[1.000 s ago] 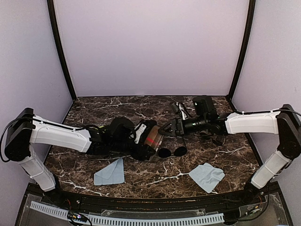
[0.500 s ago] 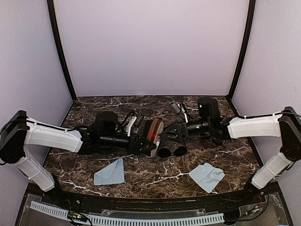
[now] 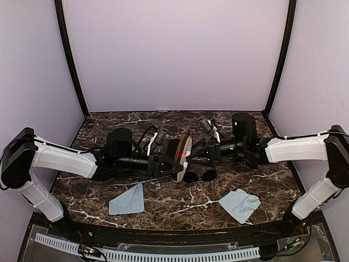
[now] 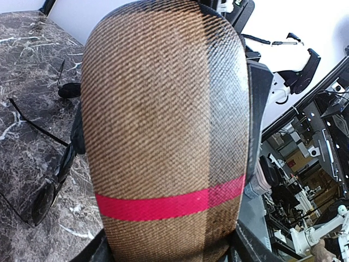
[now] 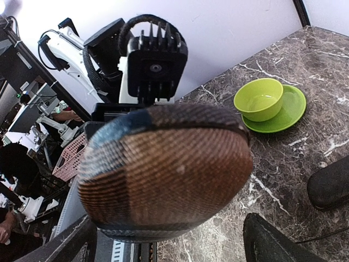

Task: Organize the sunglasses
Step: Adjust the sunglasses case, then open the sunglasses case.

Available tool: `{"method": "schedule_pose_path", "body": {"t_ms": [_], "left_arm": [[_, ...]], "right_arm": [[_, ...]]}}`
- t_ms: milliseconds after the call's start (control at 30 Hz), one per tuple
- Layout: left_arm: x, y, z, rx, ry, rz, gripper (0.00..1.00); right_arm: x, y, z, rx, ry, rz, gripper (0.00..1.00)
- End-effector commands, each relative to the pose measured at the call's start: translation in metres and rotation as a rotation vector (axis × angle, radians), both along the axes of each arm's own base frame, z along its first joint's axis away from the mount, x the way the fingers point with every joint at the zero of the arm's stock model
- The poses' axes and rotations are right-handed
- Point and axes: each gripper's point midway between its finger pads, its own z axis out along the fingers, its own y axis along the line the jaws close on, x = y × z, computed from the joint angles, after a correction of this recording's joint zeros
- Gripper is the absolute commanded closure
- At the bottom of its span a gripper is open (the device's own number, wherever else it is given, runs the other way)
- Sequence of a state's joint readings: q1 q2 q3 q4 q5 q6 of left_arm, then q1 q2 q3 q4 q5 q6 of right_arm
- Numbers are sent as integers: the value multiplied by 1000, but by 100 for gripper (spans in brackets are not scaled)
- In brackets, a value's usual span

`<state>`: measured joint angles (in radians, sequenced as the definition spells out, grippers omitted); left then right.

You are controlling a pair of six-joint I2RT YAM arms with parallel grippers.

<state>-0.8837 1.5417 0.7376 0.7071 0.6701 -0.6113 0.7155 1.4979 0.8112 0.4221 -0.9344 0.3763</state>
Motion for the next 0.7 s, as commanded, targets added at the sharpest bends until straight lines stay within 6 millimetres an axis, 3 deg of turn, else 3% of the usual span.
{"method": "schedule_pose_path", "body": {"t_ms": [0, 667], "left_arm": [[-7, -2, 16, -68, -24, -43, 100], [-13, -7, 17, -101, 14, -103, 100]], "right_arm": [[-10, 1, 21, 68, -54, 38, 7], [-7, 5, 22, 99, -85, 43, 7]]}}
